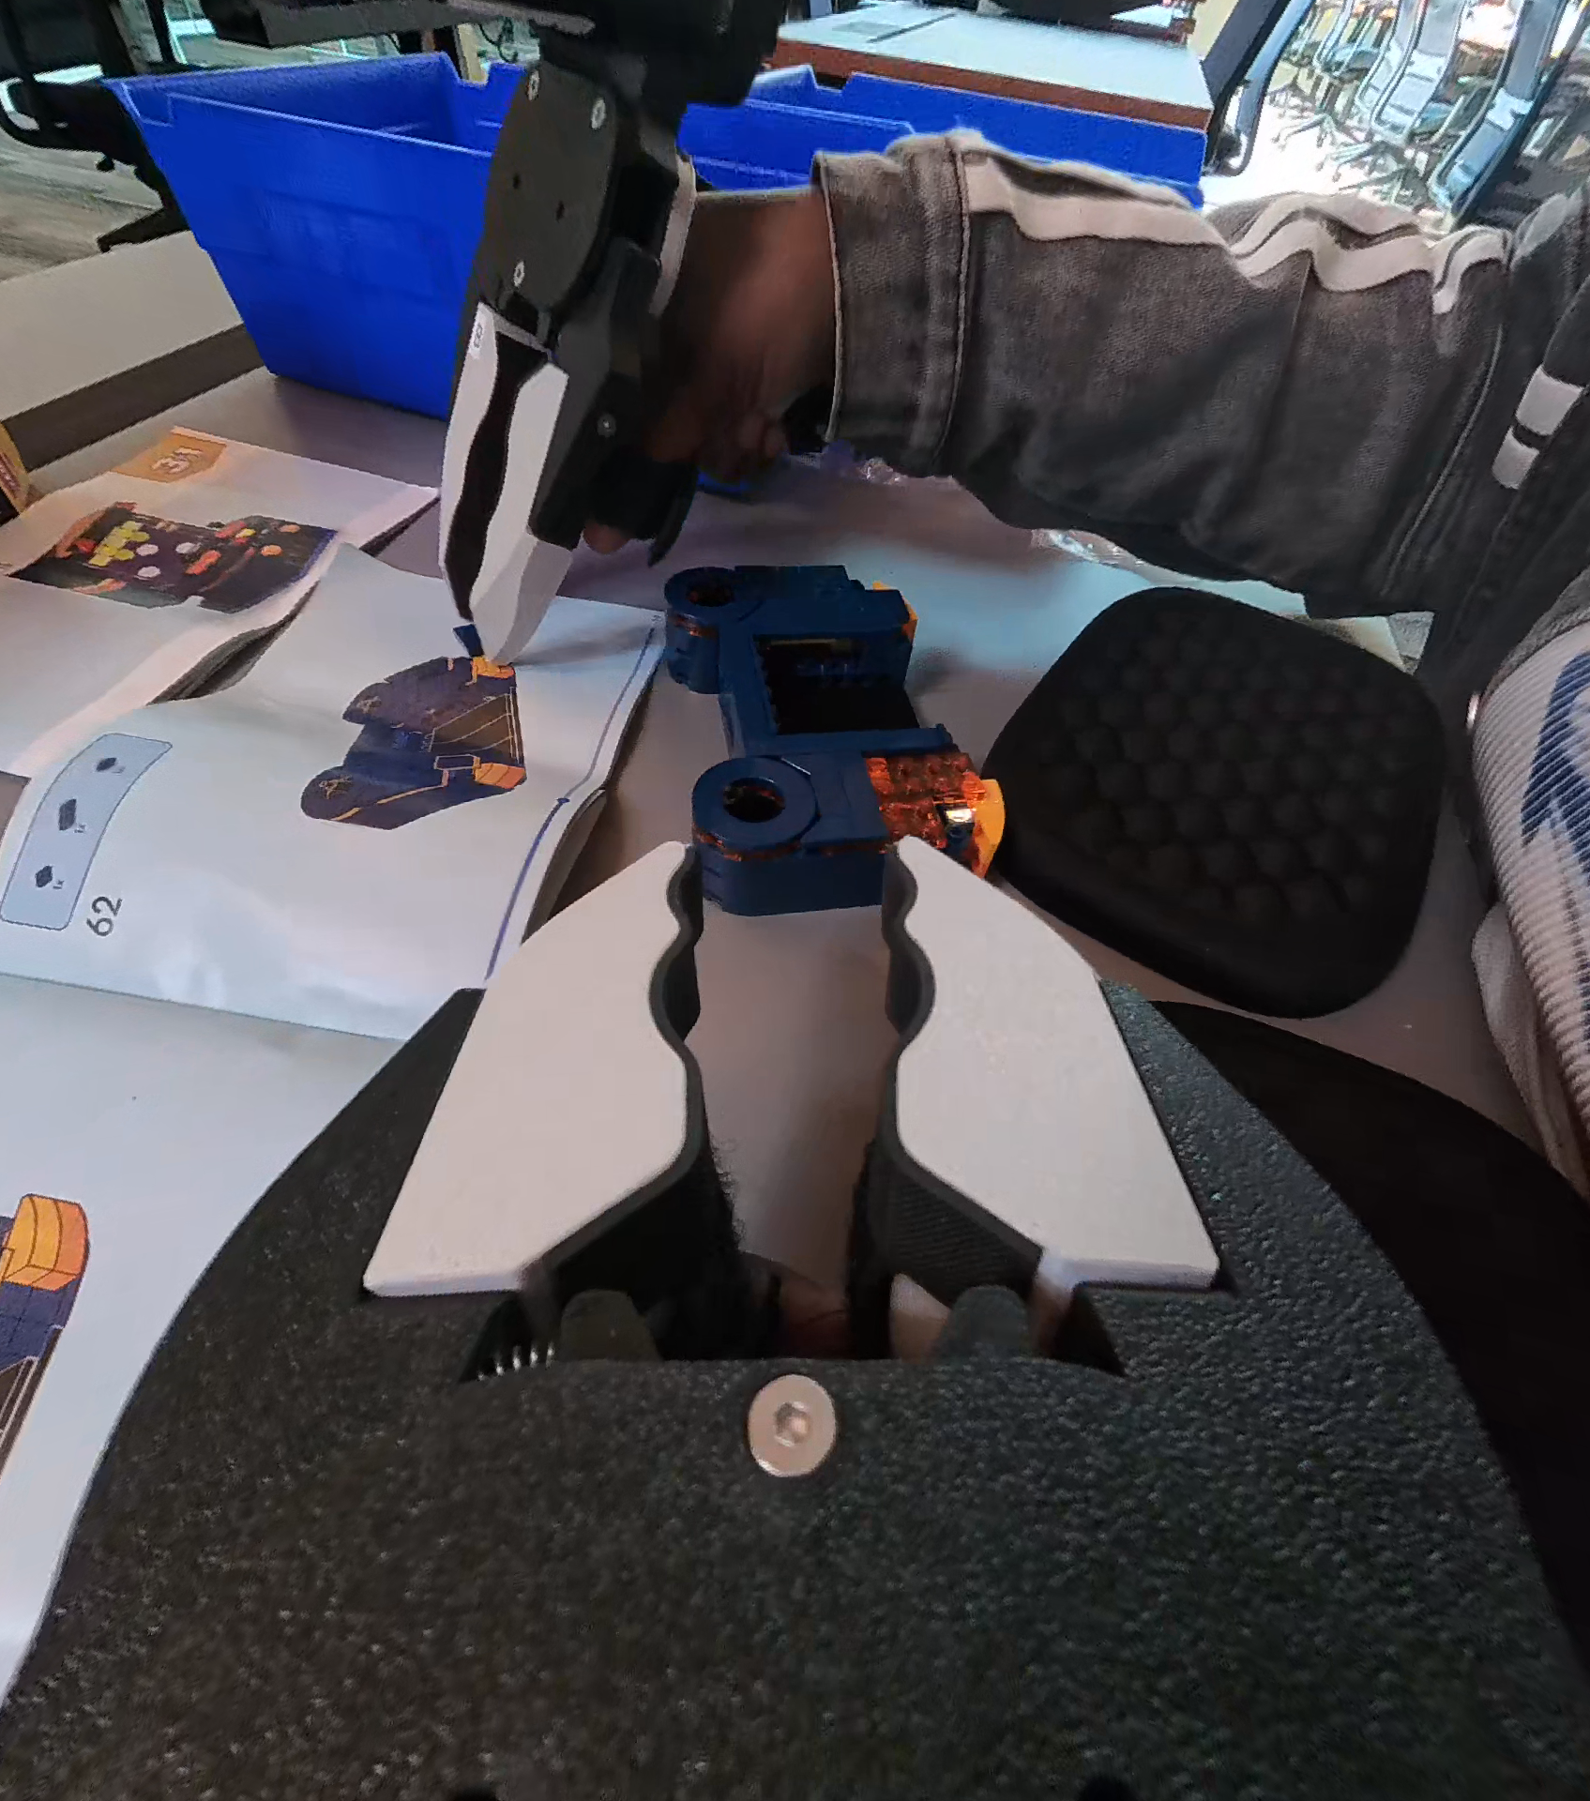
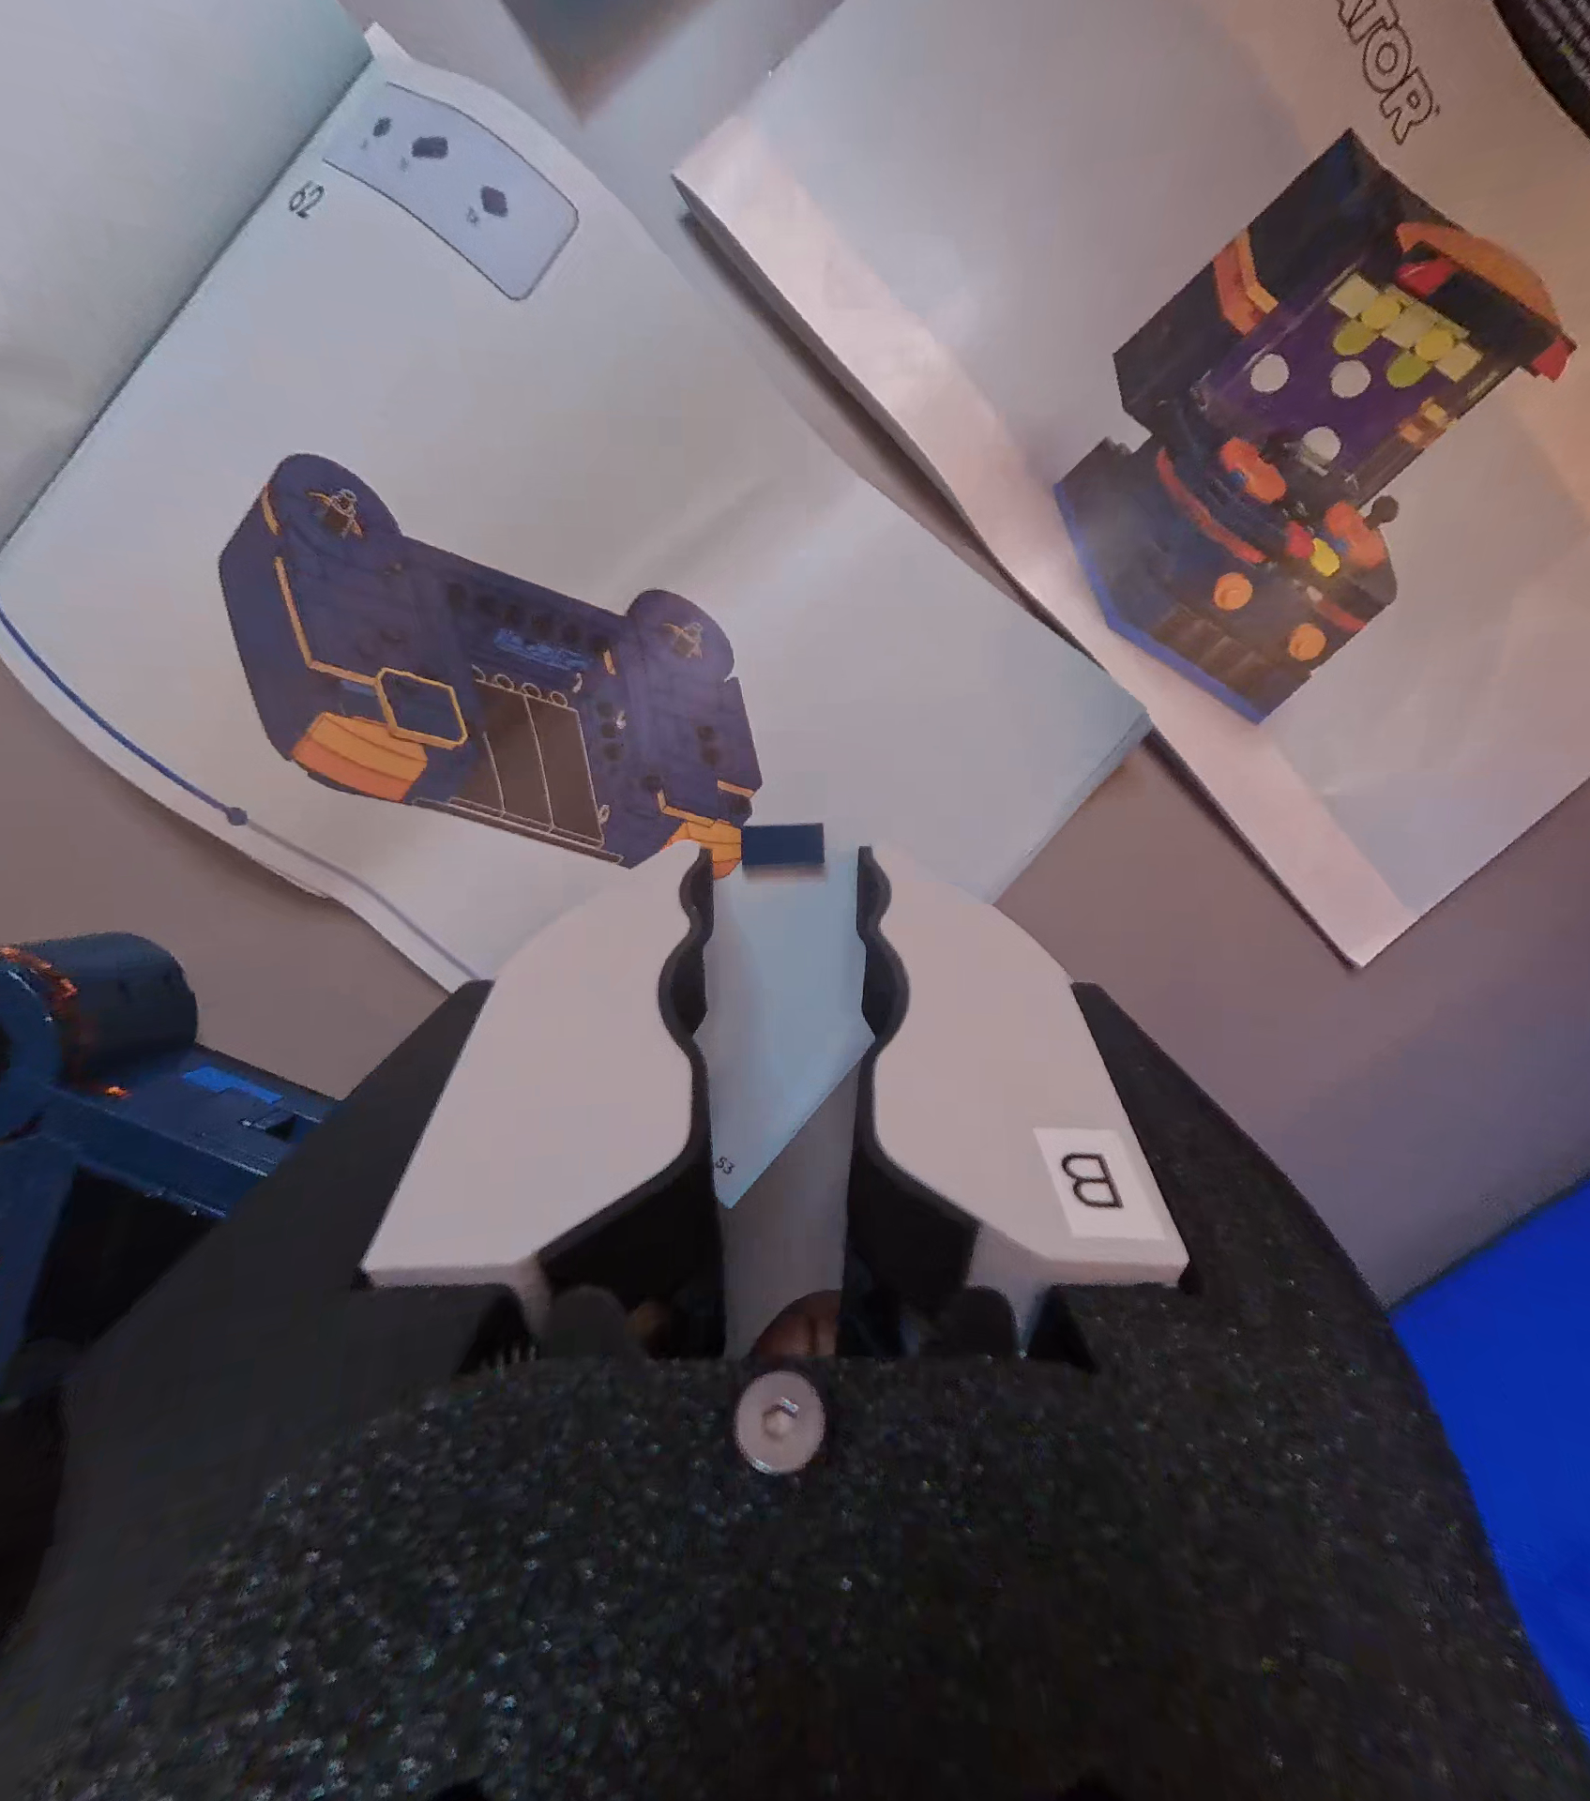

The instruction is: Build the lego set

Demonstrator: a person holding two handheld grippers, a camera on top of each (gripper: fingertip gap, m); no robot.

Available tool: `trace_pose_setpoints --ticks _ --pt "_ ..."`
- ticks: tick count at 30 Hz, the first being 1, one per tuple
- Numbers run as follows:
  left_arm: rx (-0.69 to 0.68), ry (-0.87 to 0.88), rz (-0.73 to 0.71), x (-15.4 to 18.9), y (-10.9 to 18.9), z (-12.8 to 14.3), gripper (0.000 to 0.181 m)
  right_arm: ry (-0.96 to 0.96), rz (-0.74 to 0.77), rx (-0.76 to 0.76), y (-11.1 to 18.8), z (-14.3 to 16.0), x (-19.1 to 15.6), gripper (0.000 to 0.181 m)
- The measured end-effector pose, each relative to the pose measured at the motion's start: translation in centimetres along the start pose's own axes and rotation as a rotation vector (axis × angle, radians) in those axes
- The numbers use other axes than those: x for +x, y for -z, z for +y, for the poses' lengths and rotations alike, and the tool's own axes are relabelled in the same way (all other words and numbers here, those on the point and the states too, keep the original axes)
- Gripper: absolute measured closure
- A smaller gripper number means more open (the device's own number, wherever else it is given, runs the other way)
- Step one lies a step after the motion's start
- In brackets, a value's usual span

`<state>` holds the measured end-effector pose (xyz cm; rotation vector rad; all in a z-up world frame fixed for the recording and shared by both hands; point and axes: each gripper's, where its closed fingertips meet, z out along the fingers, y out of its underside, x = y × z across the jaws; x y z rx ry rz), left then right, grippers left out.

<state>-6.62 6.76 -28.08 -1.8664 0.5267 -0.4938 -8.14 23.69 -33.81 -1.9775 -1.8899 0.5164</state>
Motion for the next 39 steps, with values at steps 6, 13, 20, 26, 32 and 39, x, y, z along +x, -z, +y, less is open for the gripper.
trace_pose_setpoints --ticks 6,13,20,26,32,39 --pt "-0.002 -0.003 0.004 0.1 0.0 0.1 0.146 0.041 0.021 -0.005 -0.2 -0.3 0.2 0.166" --pt "-0.007 0.006 0.0 -0.1 0.0 0.1 0.146 0.153 -0.015 0.081 1.7 -1.6 -1.8 0.166" --pt "-0.022 -0.012 0.011 0.2 -0.2 0.3 0.146 0.729 -0.307 0.184 7.4 -0.2 -10.2 0.166" --pt "-0.104 -0.102 0.068 1.6 -0.8 1.4 0.149 0.981 -0.412 0.117 7.8 3.2 -14.2 0.166" --pt "-0.128 -0.113 0.077 1.8 -1.0 1.7 0.15 1.038 -0.417 0.08 6.3 4.1 -15.8 0.166" --pt "-0.13 -0.116 0.074 1.8 -1.0 1.7 0.15 1.063 -0.4 0.054 5.4 4.4 -16.1 0.166"
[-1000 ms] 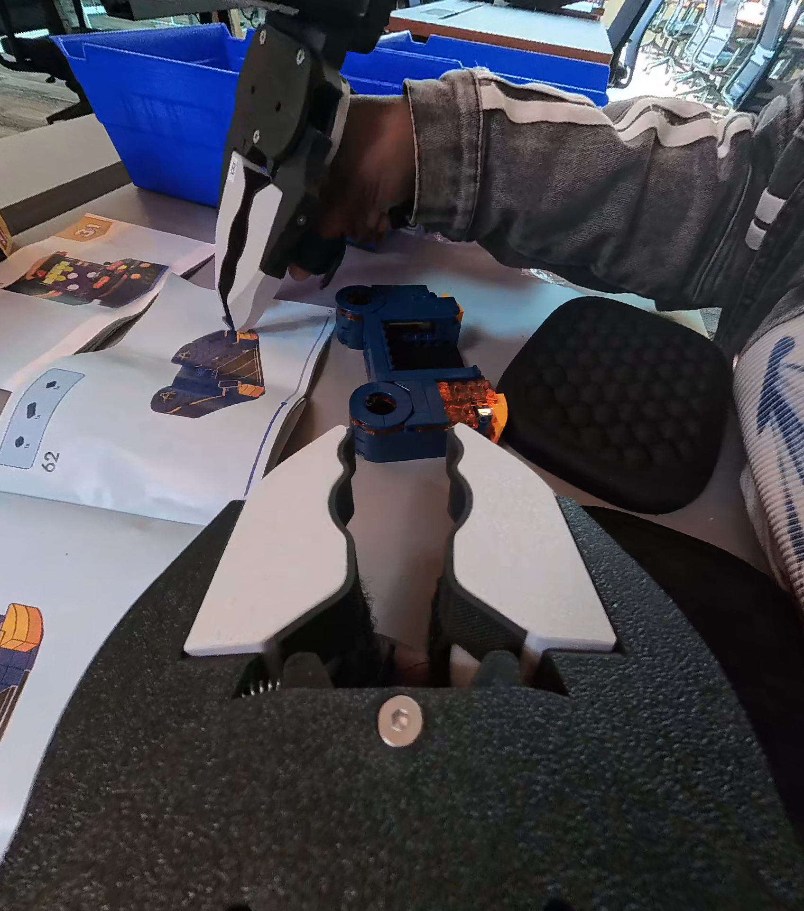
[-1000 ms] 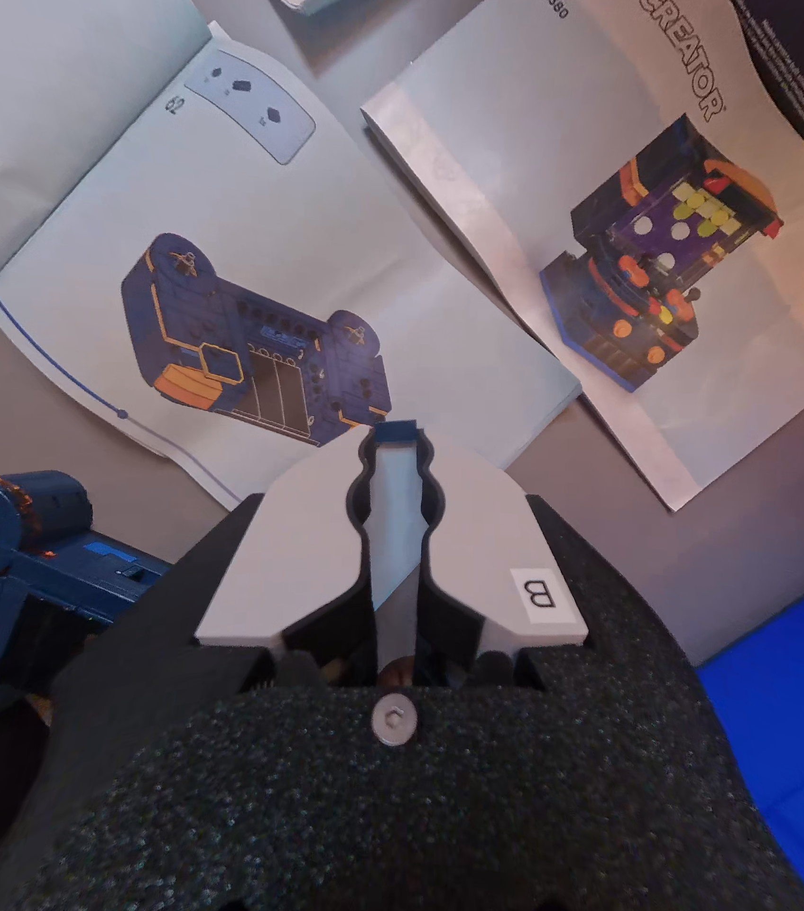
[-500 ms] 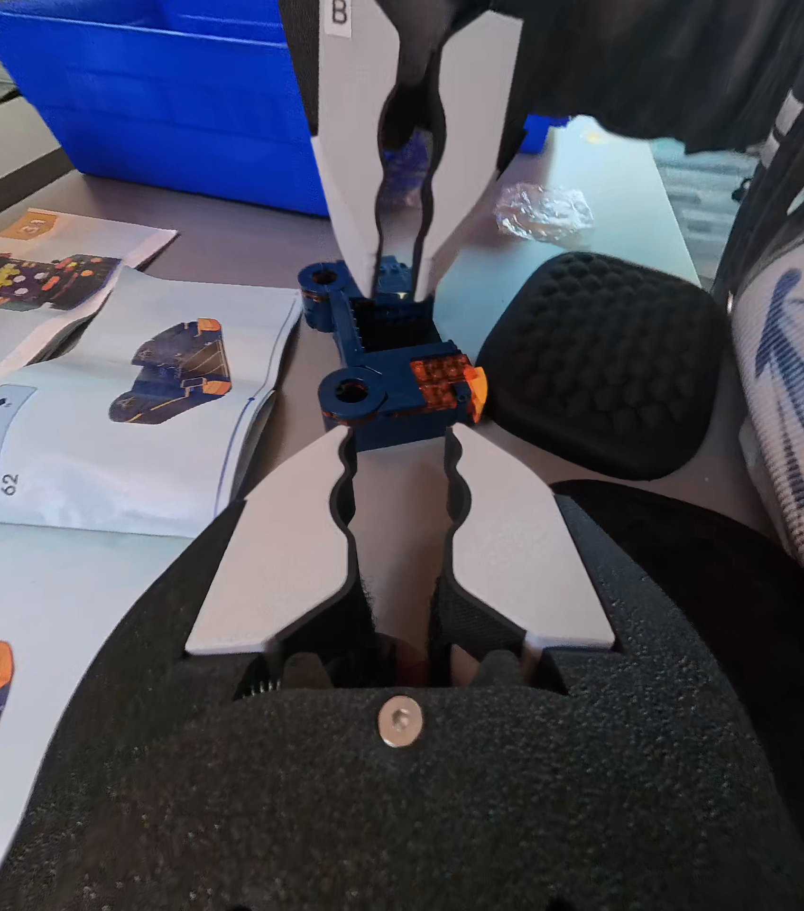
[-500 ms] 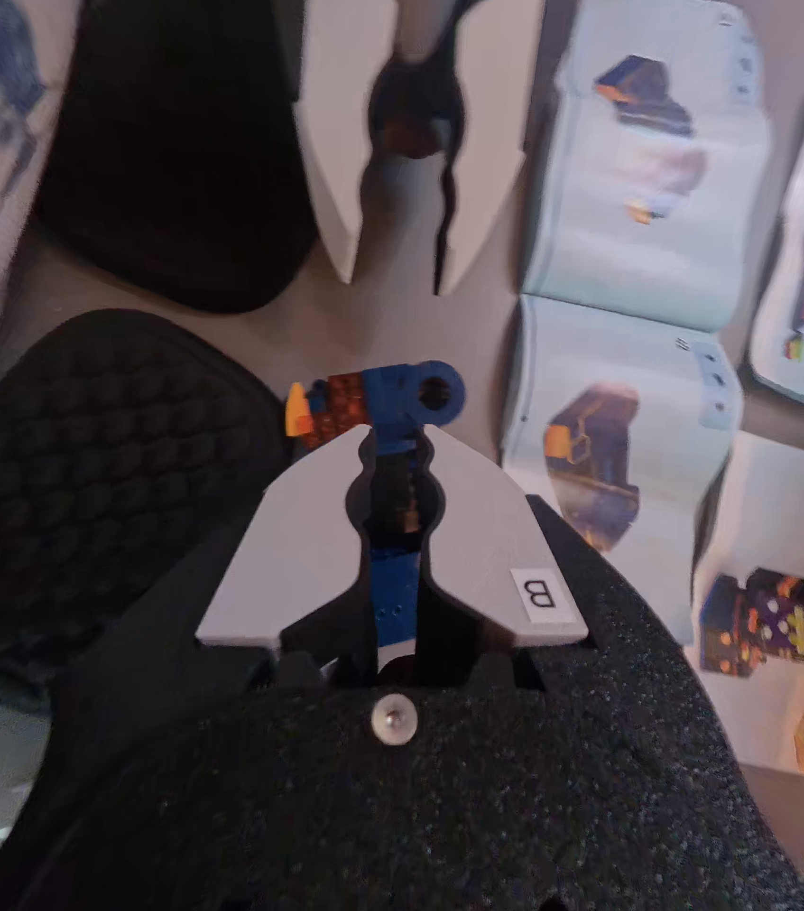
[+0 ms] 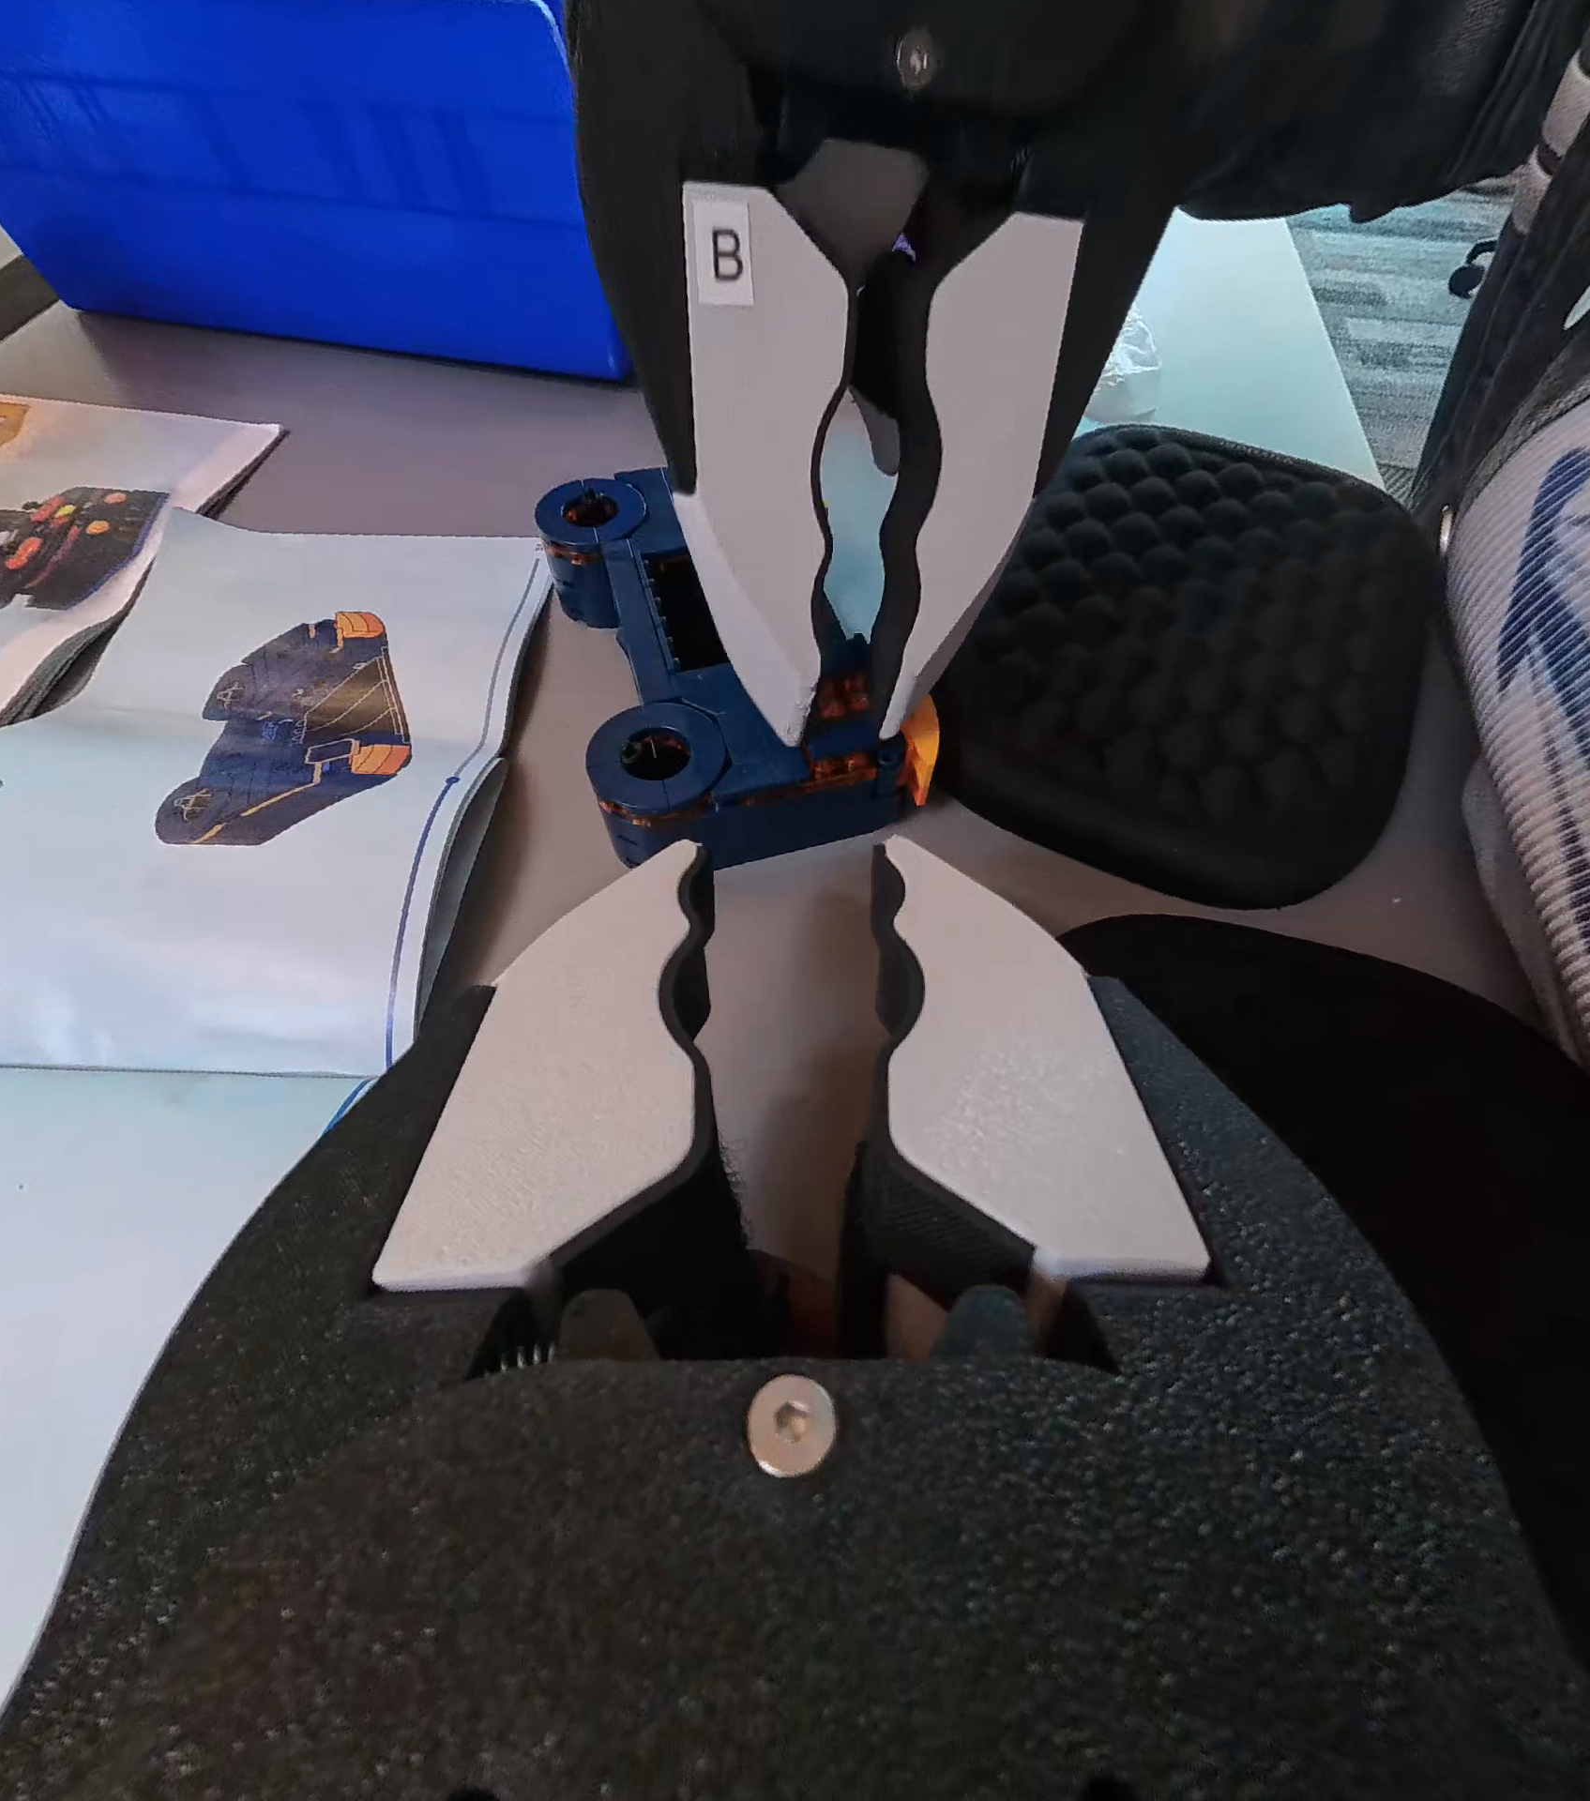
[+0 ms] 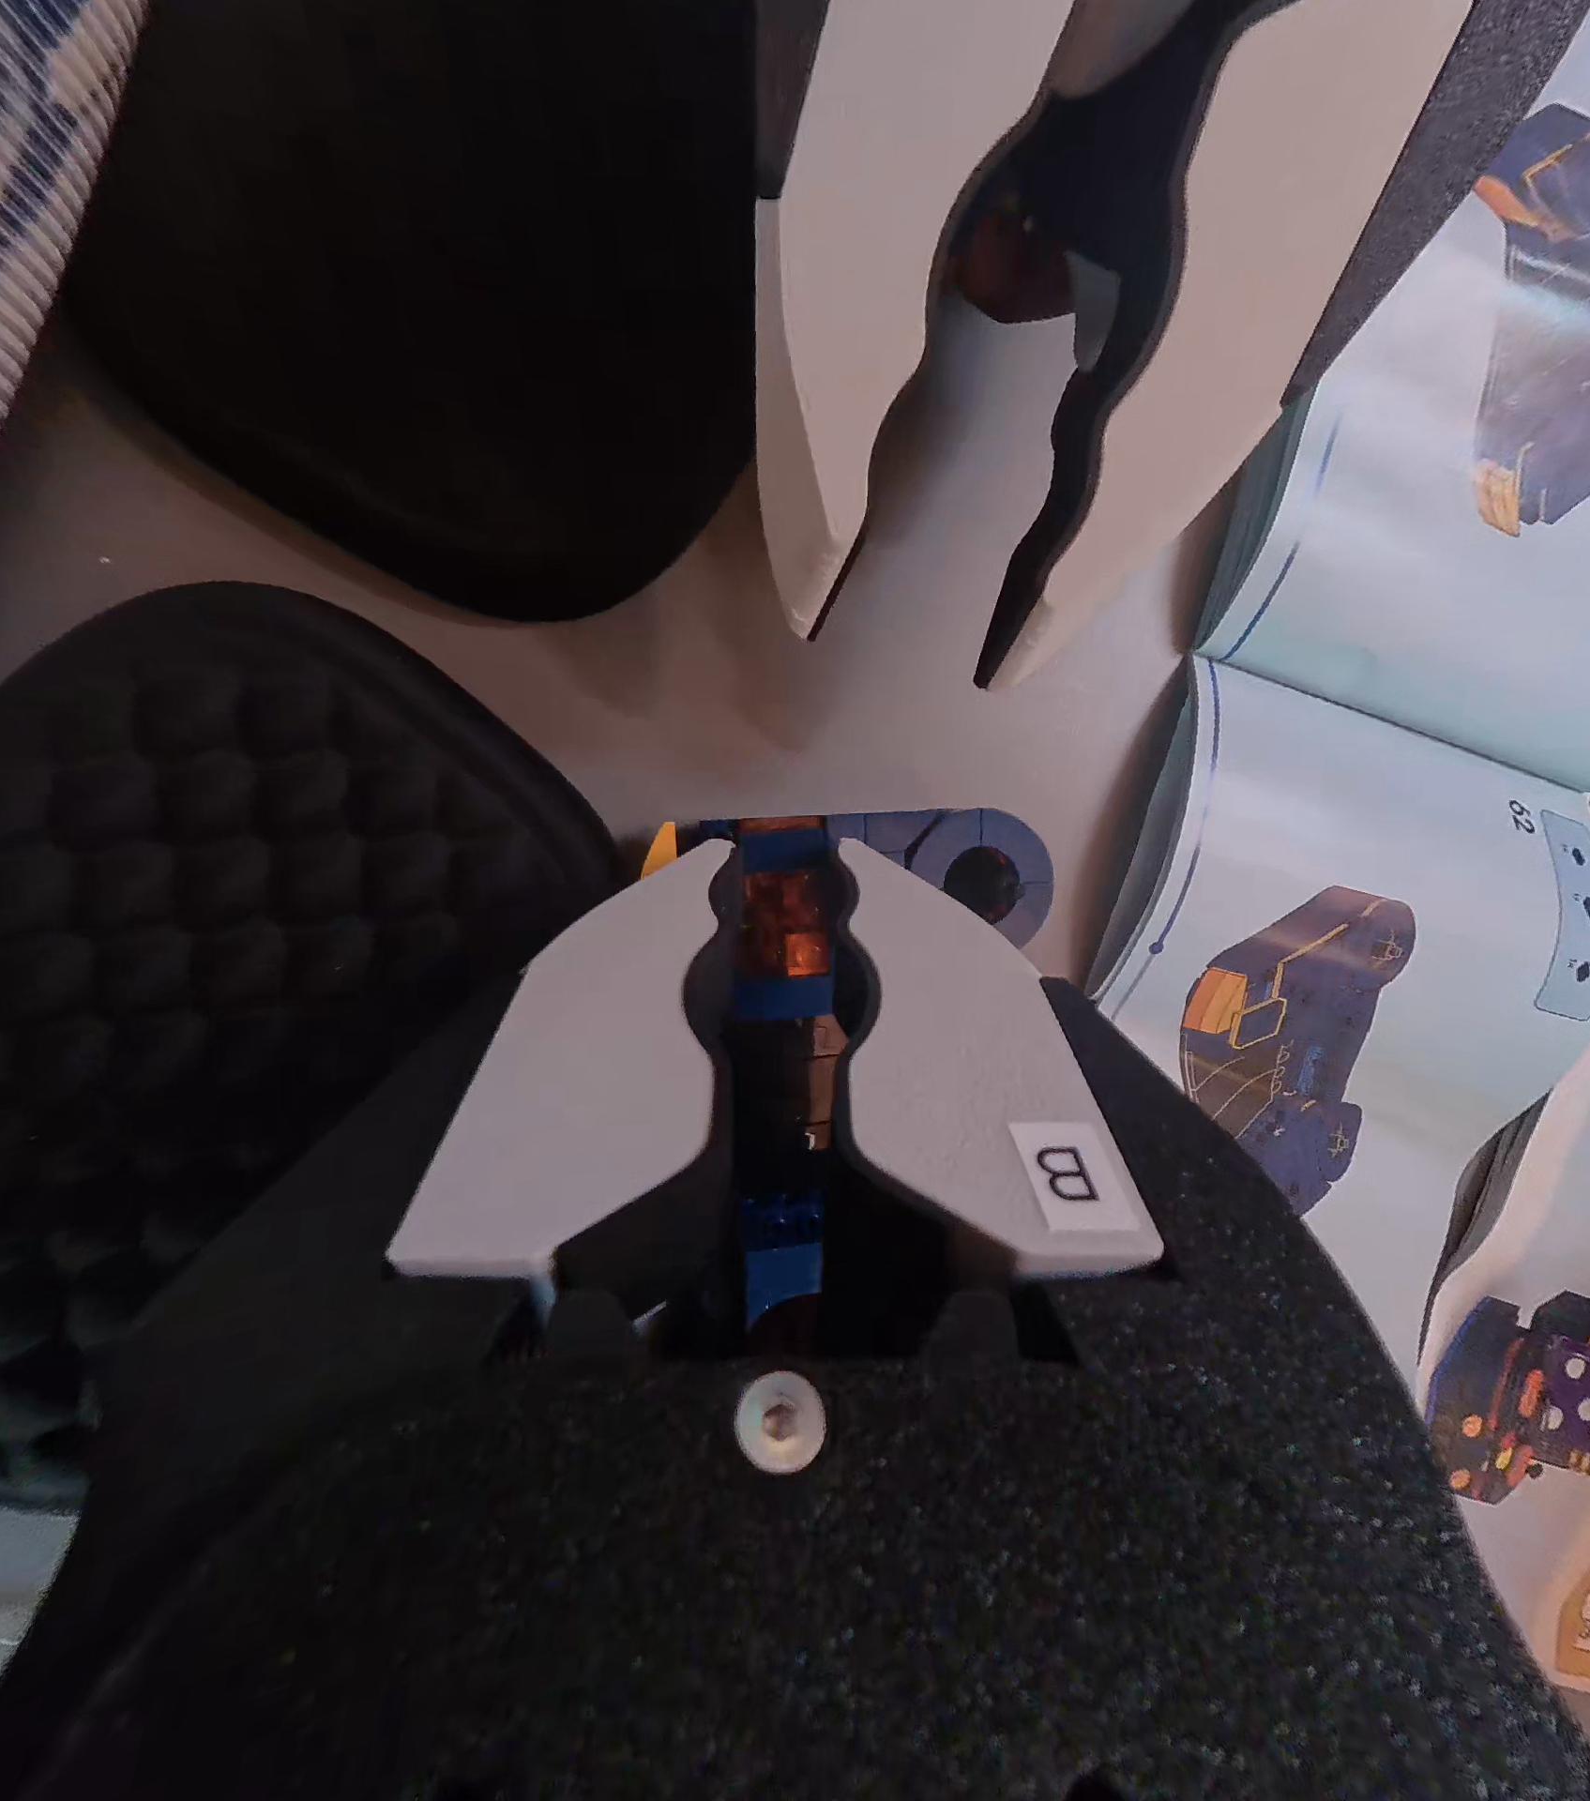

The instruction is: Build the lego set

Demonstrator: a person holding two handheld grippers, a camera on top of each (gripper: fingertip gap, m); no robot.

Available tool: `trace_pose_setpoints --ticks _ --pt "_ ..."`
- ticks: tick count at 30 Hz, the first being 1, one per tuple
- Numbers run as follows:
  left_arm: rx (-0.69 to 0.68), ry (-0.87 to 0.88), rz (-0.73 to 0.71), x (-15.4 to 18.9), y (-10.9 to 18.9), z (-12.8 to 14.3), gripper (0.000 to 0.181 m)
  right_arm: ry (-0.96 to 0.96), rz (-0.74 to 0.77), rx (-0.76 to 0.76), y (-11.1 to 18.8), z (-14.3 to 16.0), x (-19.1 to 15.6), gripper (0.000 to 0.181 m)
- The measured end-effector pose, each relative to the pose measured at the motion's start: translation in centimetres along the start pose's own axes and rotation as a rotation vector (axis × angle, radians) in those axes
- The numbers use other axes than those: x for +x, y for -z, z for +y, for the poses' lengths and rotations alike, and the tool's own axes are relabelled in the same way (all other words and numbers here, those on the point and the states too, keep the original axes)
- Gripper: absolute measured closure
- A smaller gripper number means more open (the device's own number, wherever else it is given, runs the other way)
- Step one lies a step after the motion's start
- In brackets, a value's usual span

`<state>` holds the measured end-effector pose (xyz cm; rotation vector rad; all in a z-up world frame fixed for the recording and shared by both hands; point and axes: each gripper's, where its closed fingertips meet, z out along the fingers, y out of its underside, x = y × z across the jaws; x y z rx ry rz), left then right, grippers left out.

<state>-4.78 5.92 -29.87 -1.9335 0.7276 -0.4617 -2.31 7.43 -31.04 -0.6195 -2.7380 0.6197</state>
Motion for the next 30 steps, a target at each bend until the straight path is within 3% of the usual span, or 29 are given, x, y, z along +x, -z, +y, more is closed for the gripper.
trace_pose_setpoints --ticks 30 --pt "-0.021 -0.006 0.014 0.24 -0.18 0.24 0.151 -0.021 0.048 0.021 -0.14 -0.21 0.35 0.163"
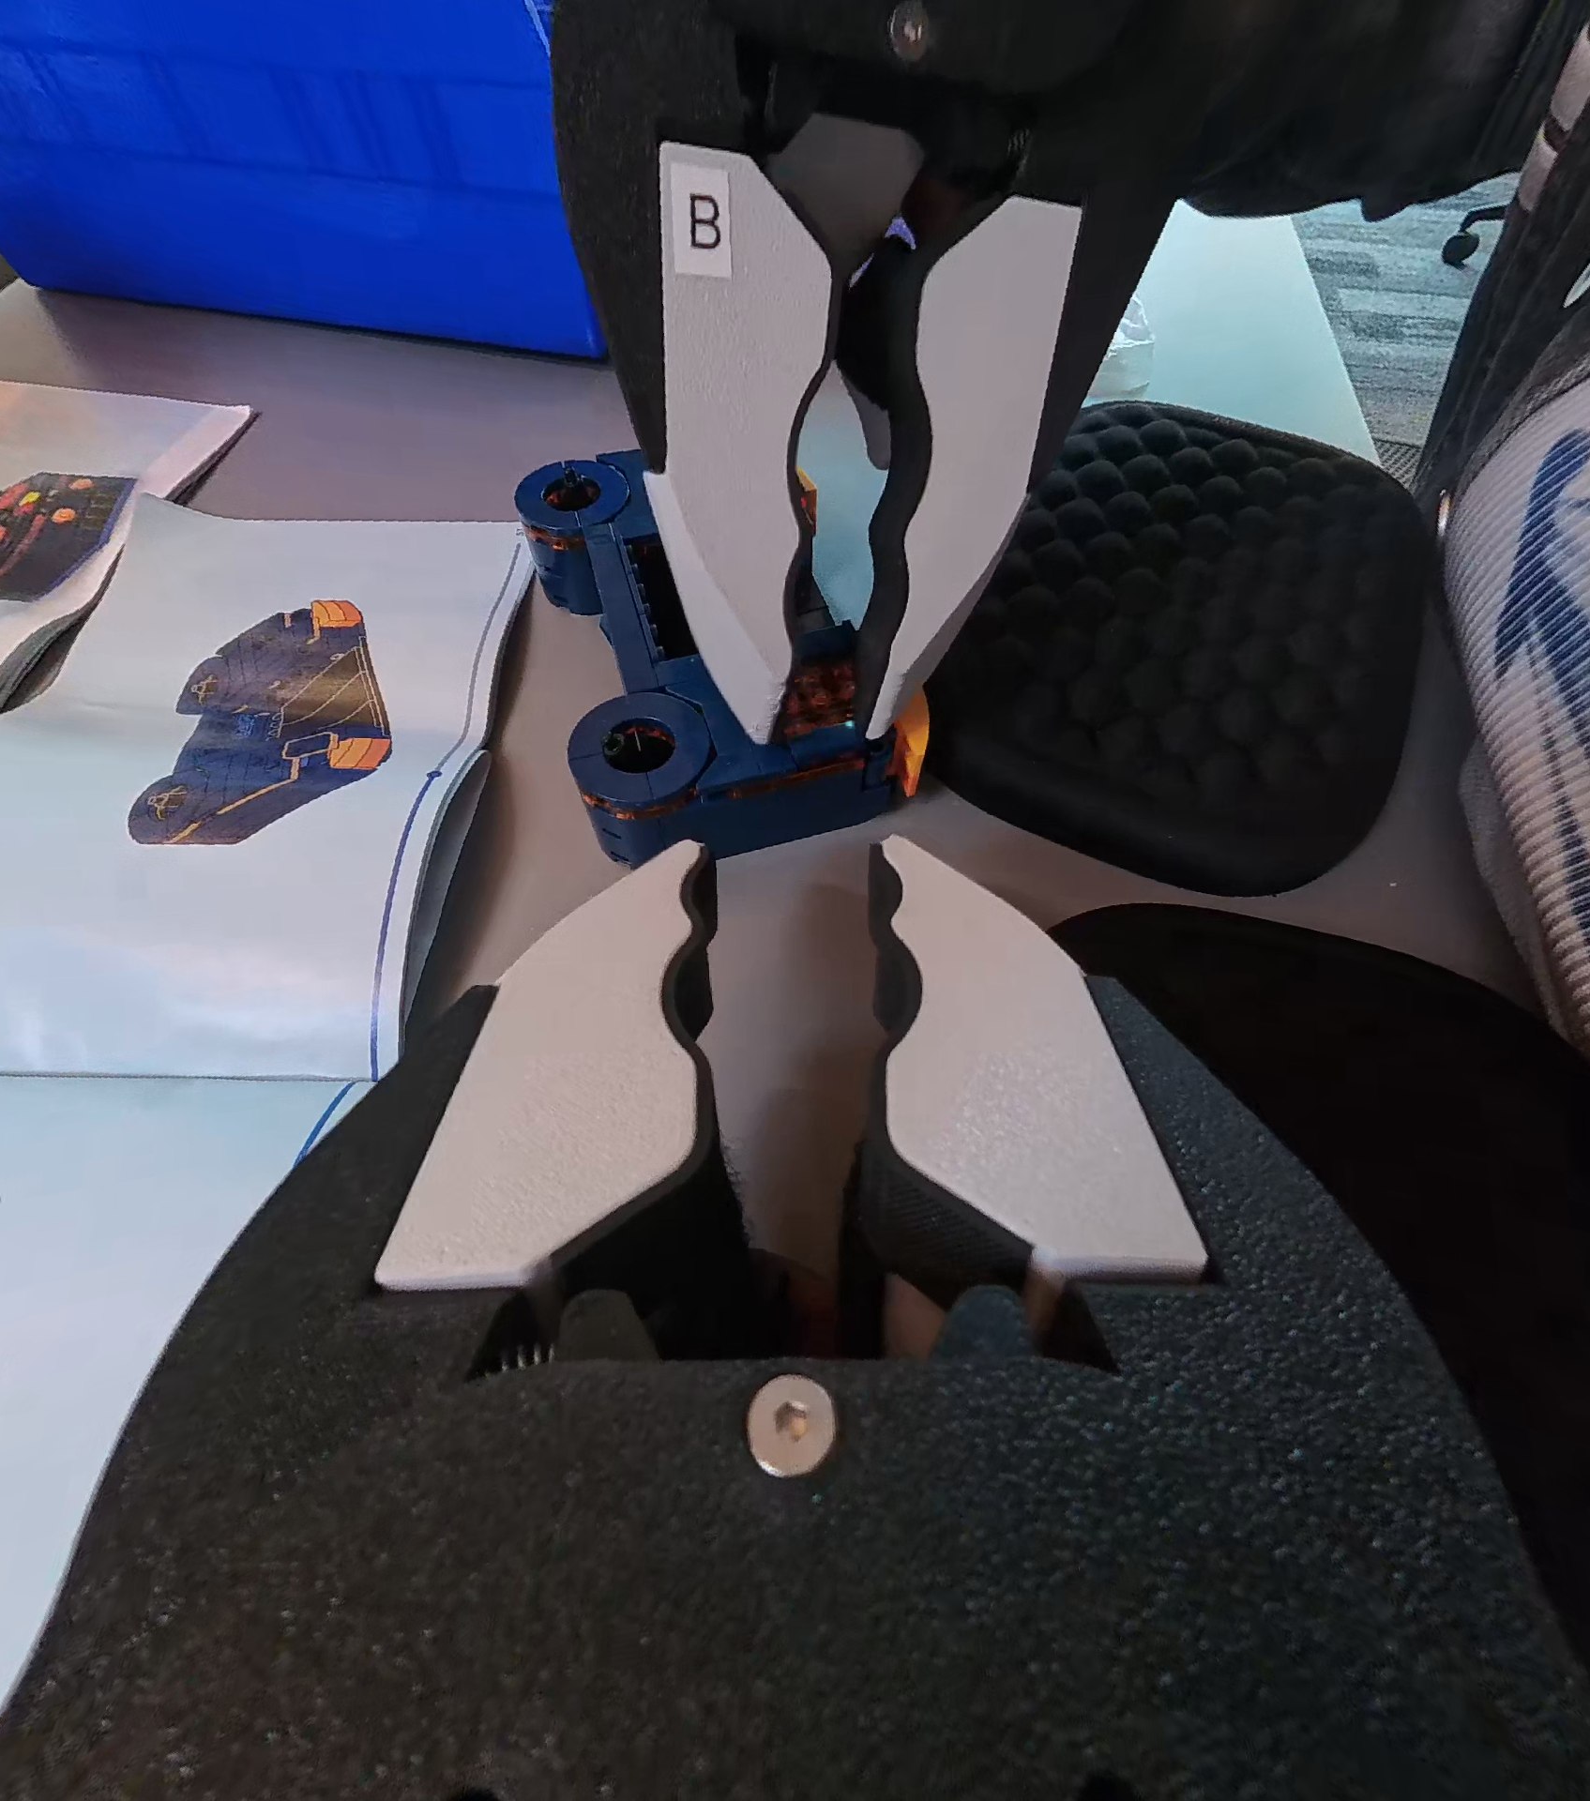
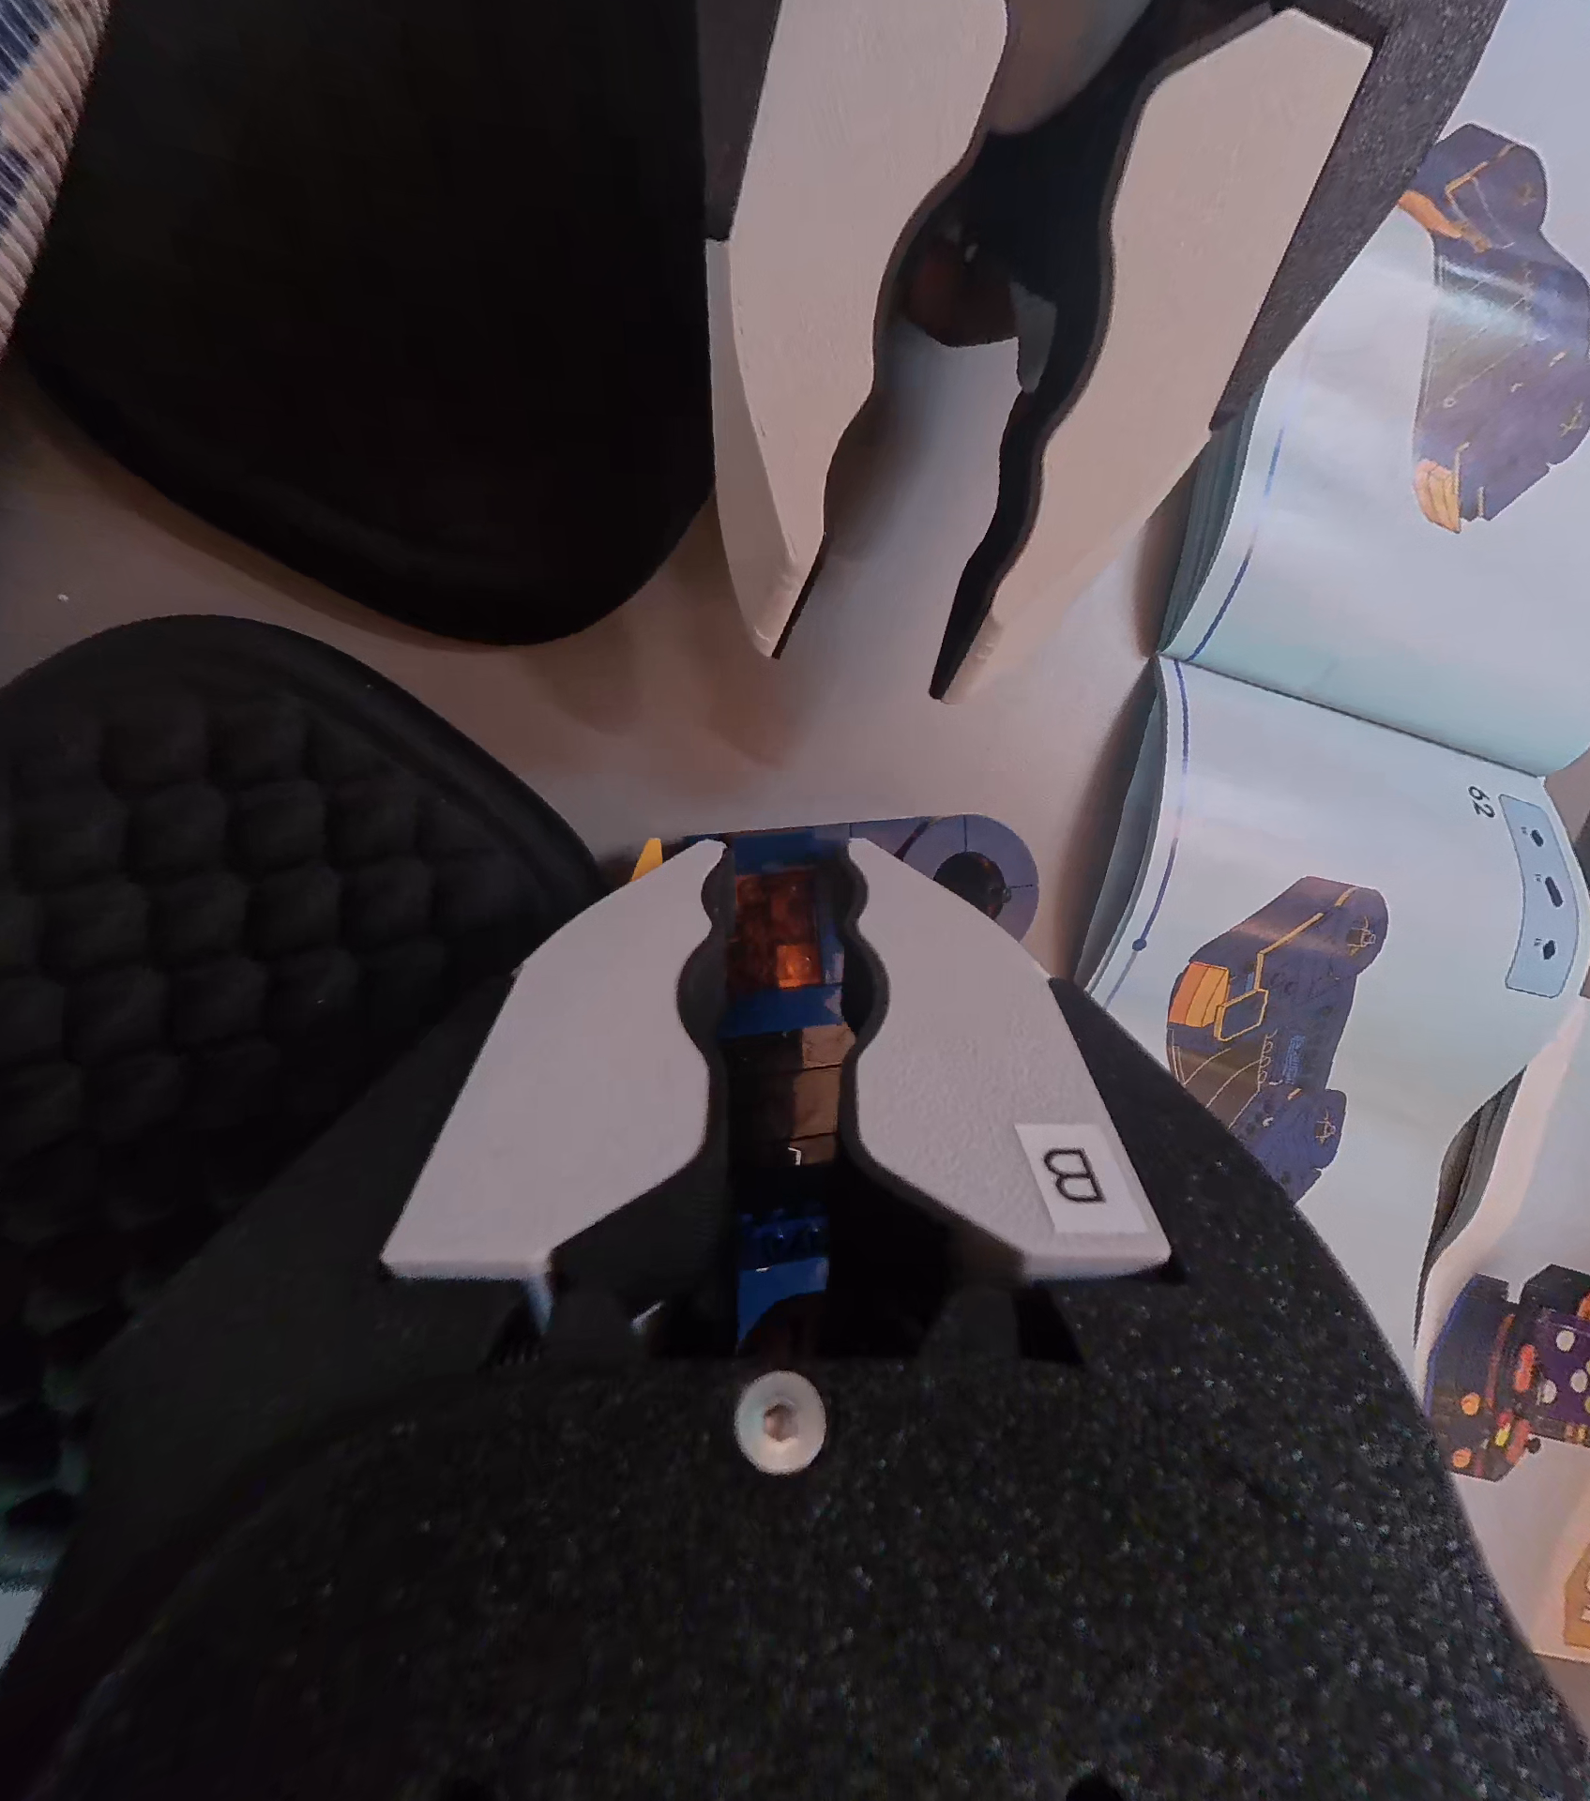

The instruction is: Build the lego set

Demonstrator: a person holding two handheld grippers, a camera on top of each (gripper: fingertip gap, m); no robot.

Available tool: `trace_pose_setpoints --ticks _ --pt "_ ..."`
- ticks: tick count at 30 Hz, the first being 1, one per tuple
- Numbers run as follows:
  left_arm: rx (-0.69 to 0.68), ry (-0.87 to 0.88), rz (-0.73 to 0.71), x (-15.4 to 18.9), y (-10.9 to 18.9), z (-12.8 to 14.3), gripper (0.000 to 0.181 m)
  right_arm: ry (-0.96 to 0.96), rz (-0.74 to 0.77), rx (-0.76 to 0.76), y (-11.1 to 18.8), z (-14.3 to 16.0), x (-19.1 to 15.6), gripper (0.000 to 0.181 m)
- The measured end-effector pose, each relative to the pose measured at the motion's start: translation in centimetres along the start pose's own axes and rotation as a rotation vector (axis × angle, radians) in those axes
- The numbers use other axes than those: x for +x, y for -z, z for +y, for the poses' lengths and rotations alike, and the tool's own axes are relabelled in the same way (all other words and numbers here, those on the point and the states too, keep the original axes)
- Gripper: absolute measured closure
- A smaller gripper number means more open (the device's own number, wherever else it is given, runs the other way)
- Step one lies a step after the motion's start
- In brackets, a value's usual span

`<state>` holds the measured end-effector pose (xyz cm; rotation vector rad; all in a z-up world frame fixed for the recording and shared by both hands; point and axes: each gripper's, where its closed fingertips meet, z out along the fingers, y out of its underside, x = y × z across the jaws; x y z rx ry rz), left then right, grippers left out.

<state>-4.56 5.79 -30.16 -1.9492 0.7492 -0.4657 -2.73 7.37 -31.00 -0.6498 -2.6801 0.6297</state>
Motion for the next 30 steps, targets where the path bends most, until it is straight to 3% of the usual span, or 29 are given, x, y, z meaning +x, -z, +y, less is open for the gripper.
trace_pose_setpoints --ticks 10,13,22,30 --pt "-0.008 -0.008 0.004 0.1 -0.1 0.1 0.153 -0.015 0.004 0.016 0.0 -0.1 0.1 0.16" --pt "0.0 -0.027 -0.002 0.1 -0.1 0.0 0.162 -0.047 -0.001 0.044 0.5 -0.1 0.0 0.16" --pt "0.104 -0.163 -0.022 0.8 -0.3 -1.7 0.18 -0.491 0.113 0.309 2.9 0.5 2.9 0.181" --pt "0.036 -0.17 -0.005 1.3 -2.4 -1.7 0.181 -0.549 0.156 0.335 1.2 1.4 2.6 0.181"
